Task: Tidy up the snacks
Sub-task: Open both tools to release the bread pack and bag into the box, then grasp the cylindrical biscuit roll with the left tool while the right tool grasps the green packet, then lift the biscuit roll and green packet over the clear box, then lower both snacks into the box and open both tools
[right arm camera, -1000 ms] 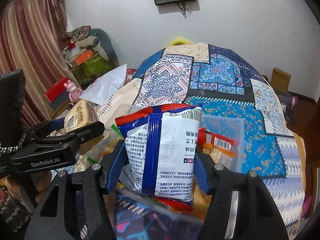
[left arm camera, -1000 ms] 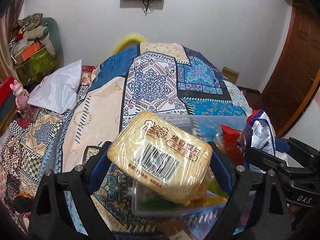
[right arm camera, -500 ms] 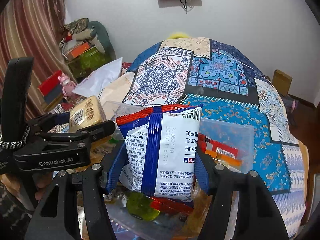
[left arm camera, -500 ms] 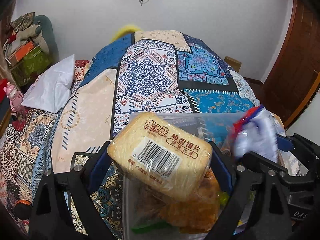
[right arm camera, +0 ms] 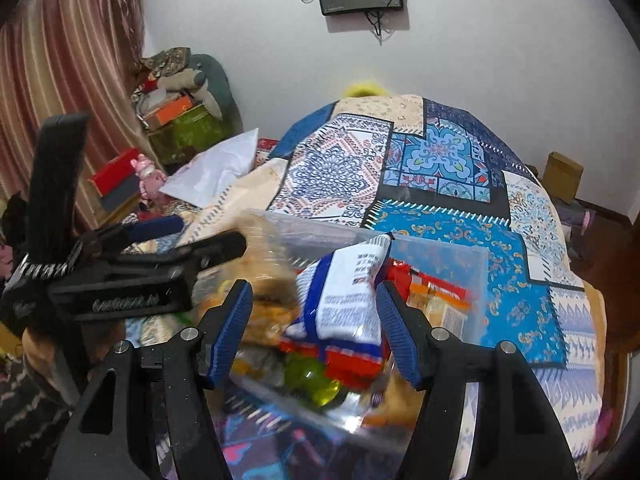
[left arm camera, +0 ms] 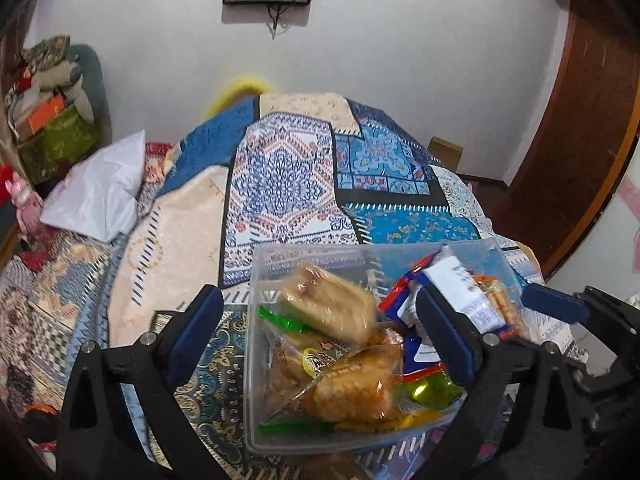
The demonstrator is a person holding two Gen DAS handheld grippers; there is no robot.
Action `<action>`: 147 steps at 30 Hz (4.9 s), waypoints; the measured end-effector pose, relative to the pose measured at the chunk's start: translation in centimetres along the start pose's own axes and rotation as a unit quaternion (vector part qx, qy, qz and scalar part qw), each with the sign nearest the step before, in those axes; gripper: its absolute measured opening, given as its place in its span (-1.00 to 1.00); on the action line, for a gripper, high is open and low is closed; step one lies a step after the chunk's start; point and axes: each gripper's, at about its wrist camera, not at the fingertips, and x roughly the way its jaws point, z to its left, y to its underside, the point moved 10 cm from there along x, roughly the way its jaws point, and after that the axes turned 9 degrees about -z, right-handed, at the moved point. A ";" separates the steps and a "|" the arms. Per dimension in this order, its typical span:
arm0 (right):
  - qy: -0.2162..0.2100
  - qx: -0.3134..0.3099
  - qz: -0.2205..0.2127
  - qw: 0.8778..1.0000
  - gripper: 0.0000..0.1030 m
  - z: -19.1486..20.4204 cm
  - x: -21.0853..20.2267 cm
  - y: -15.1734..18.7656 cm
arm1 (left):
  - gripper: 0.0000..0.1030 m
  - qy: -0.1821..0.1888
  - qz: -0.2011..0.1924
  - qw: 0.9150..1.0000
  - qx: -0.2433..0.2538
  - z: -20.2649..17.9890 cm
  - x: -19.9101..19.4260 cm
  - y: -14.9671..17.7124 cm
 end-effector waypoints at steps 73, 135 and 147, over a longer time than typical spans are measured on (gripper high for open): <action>-0.056 0.057 0.059 0.995 -0.34 2.5 -7.9 12.0 | -0.22 -0.006 0.132 0.991 -0.030 -3.6 -3.5 17.2; -0.052 0.029 -0.015 0.998 -0.55 2.2 2.4 -1.0 | -0.24 -0.015 0.005 1.000 0.011 0.4 0.2 1.6; -0.042 0.008 -0.004 0.999 -0.51 2.7 2.8 0.0 | -0.19 -0.004 0.008 1.000 0.022 -0.1 -0.4 2.2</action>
